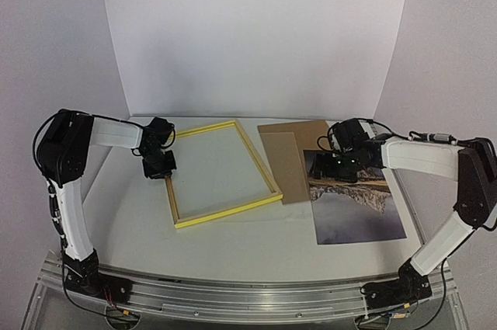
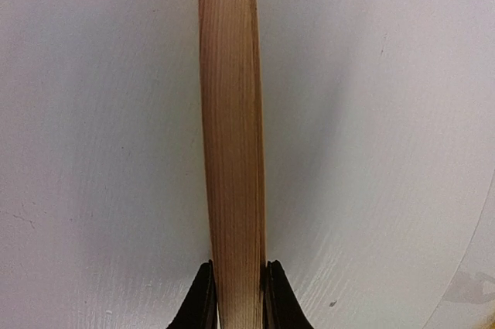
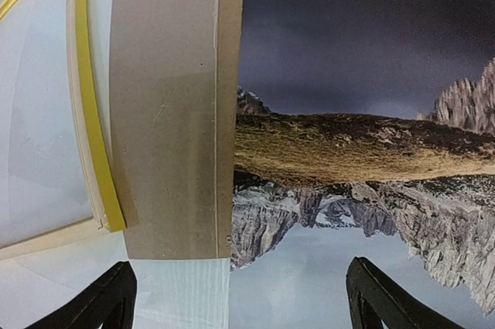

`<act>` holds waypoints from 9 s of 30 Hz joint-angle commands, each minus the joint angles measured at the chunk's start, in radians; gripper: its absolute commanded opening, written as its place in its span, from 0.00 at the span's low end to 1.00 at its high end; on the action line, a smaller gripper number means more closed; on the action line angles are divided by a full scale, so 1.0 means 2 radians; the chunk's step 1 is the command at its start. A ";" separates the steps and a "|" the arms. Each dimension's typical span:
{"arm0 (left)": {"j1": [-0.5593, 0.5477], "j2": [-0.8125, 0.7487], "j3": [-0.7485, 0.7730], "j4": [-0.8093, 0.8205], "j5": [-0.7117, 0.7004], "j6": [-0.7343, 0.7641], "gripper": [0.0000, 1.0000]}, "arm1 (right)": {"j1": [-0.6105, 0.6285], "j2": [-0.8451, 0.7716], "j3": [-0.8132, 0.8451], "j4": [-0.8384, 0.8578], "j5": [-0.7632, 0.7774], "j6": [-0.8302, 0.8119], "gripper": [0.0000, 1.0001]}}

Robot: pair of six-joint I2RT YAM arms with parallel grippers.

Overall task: Put the photo into the frame
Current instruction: Adjust the photo frame at the center of the board, then pick up the photo frame item at the center of the board, then move the photo frame to the center of the board, then place the photo frame item in the photo frame.

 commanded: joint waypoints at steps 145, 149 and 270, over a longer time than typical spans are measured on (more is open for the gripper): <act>-0.109 -0.087 -0.048 0.153 0.216 0.030 1.00 | 0.037 -0.210 0.075 -0.009 -0.094 -0.029 0.00; -0.105 -0.149 -0.050 0.041 0.059 0.005 1.00 | 0.037 -0.225 0.087 -0.009 -0.149 -0.026 0.00; 0.015 -0.272 -0.263 0.117 0.064 -0.175 1.00 | 0.087 0.177 0.032 0.255 -0.388 0.180 0.00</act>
